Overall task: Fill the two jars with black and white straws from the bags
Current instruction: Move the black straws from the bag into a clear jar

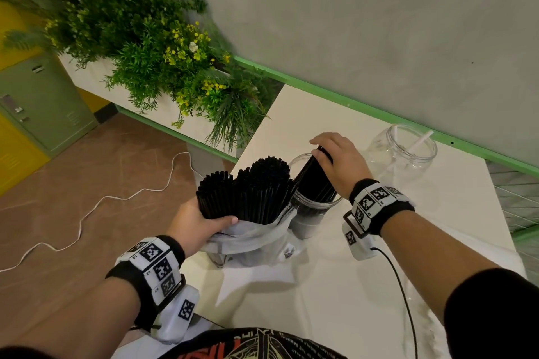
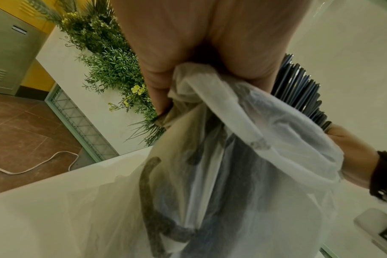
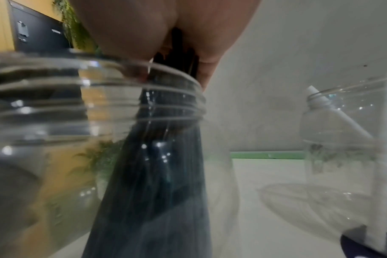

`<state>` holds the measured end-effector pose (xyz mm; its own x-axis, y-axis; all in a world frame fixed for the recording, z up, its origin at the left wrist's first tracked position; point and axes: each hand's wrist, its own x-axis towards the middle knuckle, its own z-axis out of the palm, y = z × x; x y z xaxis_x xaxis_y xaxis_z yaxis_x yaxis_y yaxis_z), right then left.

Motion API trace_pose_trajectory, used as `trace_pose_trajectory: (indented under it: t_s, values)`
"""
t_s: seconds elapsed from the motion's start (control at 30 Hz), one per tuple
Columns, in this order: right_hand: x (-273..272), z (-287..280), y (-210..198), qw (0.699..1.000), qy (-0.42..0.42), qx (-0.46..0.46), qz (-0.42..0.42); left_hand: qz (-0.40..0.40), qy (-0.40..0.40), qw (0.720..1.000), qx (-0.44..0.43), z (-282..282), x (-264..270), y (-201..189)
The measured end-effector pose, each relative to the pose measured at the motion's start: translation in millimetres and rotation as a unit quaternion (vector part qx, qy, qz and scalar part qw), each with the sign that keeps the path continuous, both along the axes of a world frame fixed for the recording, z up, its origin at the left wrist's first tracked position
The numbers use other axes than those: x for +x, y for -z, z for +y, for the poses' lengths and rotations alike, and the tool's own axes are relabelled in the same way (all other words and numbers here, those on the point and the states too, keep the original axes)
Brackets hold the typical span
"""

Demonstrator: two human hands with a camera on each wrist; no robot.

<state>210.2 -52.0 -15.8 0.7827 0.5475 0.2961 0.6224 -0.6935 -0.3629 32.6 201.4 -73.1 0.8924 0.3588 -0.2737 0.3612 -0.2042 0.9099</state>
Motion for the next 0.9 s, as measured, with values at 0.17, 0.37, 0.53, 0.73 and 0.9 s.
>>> trace_pose_trajectory:
  t_s: [0.17, 0.37, 0.53, 0.73, 0.9]
  values:
    - [-1.8, 0.5, 2.5, 1.000, -0.025, -0.008, 0.007, 0.001, -0.002, 1.000, -0.009, 1.1, 0.4, 1.7]
    - [6.5, 5.4, -3.8, 0.999, 0.021, 0.041, -0.016, 0.003, -0.004, 1.000, -0.004, 0.8, 0.7, 2.1]
    - [10.2, 6.1, -3.7, 0.999, -0.005, -0.023, -0.030, 0.006, -0.003, 1.000, -0.006, 2.5, -0.1, 5.7]
    - [-25.9, 9.6, -27.7, 0.990, 0.017, 0.100, -0.101, -0.001, -0.004, 1.000, -0.011, 3.6, -1.1, 6.7]
    - [-86.5, 14.5, -12.4, 0.978, 0.023, 0.116, 0.171, -0.007, -0.001, 1.000, -0.012, 3.8, -1.5, 6.3]
